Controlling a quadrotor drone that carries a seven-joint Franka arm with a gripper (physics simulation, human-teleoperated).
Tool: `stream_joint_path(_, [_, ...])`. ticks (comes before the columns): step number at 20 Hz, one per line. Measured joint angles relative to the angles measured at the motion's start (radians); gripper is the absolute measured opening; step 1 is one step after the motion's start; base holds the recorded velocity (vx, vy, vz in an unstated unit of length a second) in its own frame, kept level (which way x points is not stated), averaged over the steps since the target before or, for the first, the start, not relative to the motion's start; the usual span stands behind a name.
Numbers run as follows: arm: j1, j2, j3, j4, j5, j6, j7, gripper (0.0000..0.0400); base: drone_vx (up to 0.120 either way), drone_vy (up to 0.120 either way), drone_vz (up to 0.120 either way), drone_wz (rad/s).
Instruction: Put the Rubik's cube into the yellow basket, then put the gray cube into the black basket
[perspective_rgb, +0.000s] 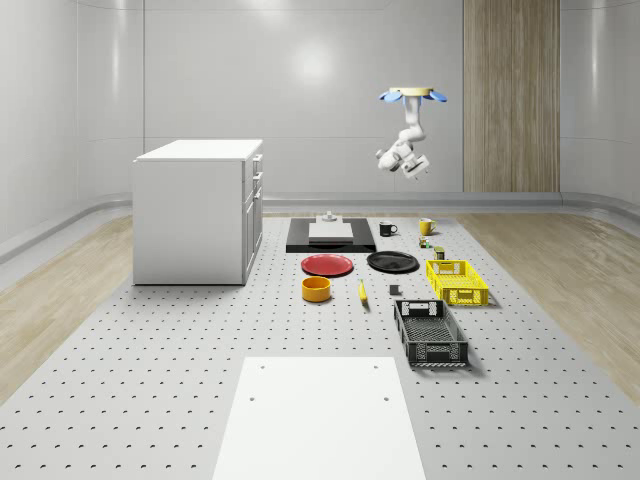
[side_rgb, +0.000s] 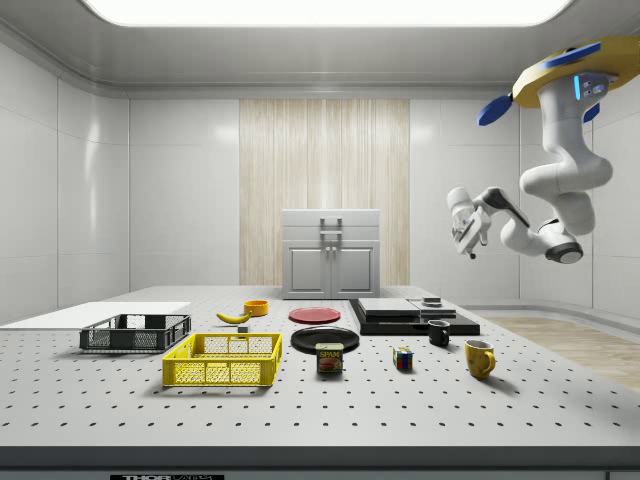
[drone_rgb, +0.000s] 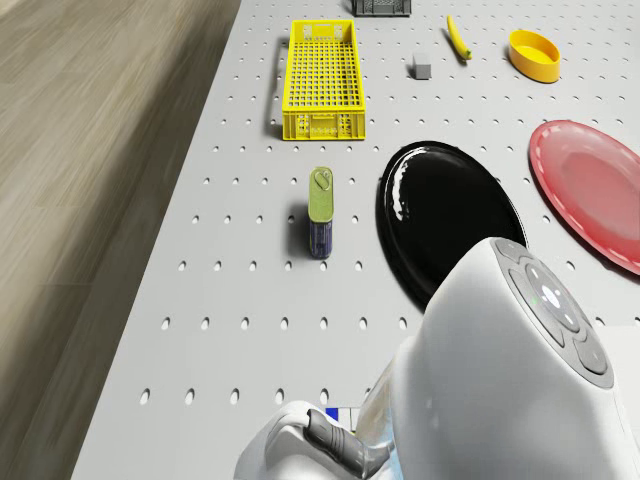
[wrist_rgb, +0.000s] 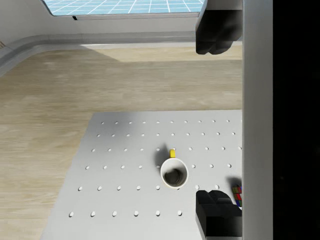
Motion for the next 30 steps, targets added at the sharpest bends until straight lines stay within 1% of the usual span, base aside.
stream_joint_path(3, [-0.131,-0.036,0.070,-0.044,-0.112,-0.061,0.089,0.0400,0.120,0.000,-0.120,0.000])
stream_joint_path(5, [-0.196,-0.057,0.102,-0.059,-0.155,-0.090,0.131,0.0400,0.120,0.000,-0.120,0.000])
stream_joint_path(7, [-0.245,-0.076,0.126,-0.067,-0.181,-0.110,0.164,0.0400,0.120,0.000,-0.120,0.000])
stream_joint_path(10, [-0.297,-0.101,0.151,-0.073,-0.201,-0.126,0.198,0.0400,0.120,0.000,-0.120,0.000])
stream_joint_path(13, [-0.331,-0.122,0.168,-0.075,-0.207,-0.129,0.221,0.0400,0.120,0.000,-0.120,0.000])
stream_joint_path(17, [-0.359,-0.148,0.184,-0.076,-0.205,-0.123,0.242,0.0400,0.120,0.000,-0.120,0.000])
stream_joint_path(19, [-0.368,-0.160,0.191,-0.076,-0.202,-0.118,0.249,0.0400,0.120,0.000,-0.120,0.000])
stream_joint_path(21, [-0.376,-0.171,0.196,-0.075,-0.198,-0.110,0.256,0.0400,0.120,-0.080,-0.120,0.000])
stream_joint_path(30, [-0.401,-0.220,0.216,-0.072,-0.175,-0.072,0.277,0.0400,0.120,0.000,-0.120,0.000])
